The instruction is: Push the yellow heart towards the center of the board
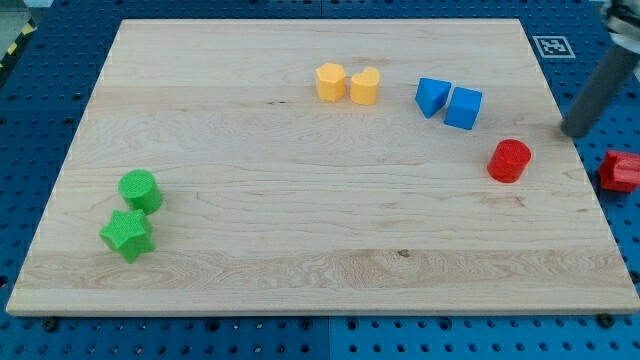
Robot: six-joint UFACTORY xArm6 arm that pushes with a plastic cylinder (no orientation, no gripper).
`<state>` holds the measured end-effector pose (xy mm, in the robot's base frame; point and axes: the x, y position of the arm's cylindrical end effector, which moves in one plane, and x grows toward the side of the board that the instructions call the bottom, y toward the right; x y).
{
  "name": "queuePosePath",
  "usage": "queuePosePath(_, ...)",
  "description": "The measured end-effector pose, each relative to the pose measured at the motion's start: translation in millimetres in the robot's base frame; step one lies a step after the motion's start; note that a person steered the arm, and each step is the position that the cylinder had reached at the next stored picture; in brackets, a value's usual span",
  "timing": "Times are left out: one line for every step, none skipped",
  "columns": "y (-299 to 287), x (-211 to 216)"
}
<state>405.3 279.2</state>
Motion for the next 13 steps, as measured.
queuePosePath(-47.0,-25.5)
queuePosePath(-66.9,-67.5)
queuePosePath(-134.2,-112.4)
queuePosePath(-183.0,-115.4)
queuePosePath(-211.1,-75.8)
queuePosePath(-225.4,-73.6)
queuePosePath(-227.8,-57.1)
queuePosePath(-227.8,-26.3)
queuePosePath(-229.9,-24.5)
queuePosePath(-239.7,-22.3)
queuePosePath(-240.2,-22.3)
queuePosePath(-240.0,-22.2)
queuePosePath(-270.5,-20.1)
